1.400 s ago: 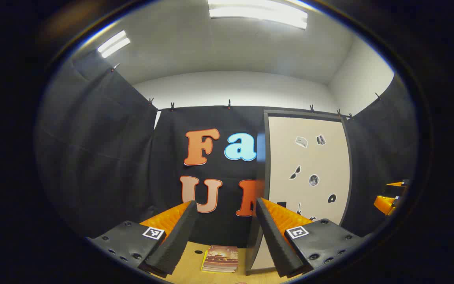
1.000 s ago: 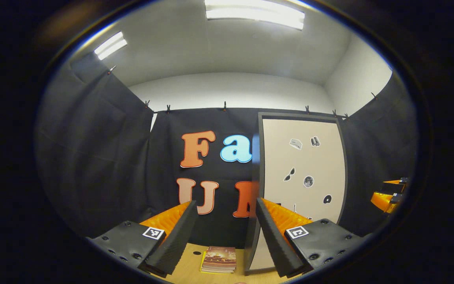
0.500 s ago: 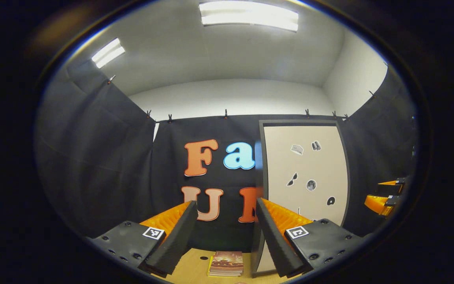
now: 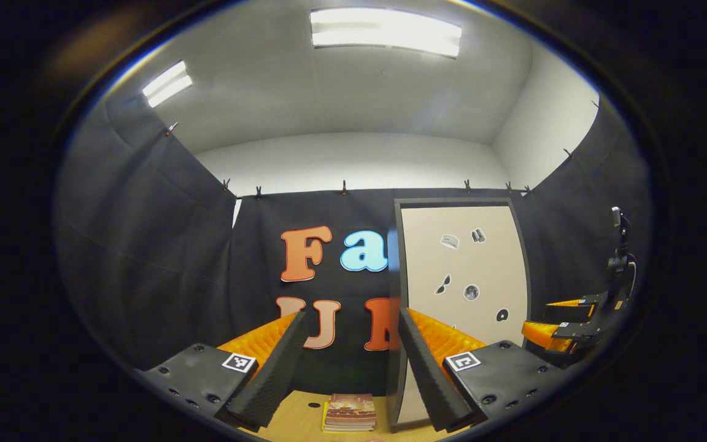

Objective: Open the cabinet door with the right hand, grasp the bottle in the cabinet with the left hand and place it on the coaster, then close the cabinet door with the right hand.

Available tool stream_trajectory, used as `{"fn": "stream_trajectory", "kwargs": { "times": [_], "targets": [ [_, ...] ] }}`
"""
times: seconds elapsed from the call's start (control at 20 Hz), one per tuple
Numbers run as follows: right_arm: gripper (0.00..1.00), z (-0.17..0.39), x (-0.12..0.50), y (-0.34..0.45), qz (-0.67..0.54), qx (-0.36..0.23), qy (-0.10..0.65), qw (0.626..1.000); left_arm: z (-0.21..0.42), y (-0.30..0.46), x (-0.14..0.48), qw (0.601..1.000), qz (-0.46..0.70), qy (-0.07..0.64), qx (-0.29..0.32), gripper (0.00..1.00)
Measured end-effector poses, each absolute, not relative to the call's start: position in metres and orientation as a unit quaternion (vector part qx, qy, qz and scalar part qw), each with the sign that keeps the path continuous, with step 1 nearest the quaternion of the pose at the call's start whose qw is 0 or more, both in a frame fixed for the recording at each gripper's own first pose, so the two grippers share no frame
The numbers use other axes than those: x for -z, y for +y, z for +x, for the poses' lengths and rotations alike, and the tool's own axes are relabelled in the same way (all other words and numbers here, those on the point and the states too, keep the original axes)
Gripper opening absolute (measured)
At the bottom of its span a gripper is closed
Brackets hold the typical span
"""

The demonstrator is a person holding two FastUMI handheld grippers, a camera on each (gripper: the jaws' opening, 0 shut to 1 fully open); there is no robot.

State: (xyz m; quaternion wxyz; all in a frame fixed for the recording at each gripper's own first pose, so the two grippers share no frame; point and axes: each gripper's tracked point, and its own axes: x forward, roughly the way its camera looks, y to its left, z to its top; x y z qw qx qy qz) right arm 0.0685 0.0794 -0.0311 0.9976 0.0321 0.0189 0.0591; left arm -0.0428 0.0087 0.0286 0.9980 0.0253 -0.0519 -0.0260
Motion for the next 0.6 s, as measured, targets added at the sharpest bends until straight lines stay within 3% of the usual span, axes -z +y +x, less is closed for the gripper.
{"fn": "stream_trajectory", "kwargs": {
  "times": [0.35,0.55,0.6],
  "targets": [
    [0.94,0.126,0.07,0.153,0.031,-0.093,0.07,0.993,-0.049,0.05,-0.006,0.999,0.035,-0.037,0.012,0.96],
    [0.93,0.162,0.097,0.185,0.036,-0.093,0.097,0.99,-0.052,0.084,-0.001,0.998,0.04,-0.037,-0.012,0.93],
    [0.93,0.172,0.105,0.189,0.037,-0.085,0.103,0.99,-0.053,0.093,0.002,0.998,0.042,-0.037,-0.019,0.96]
  ]
}}
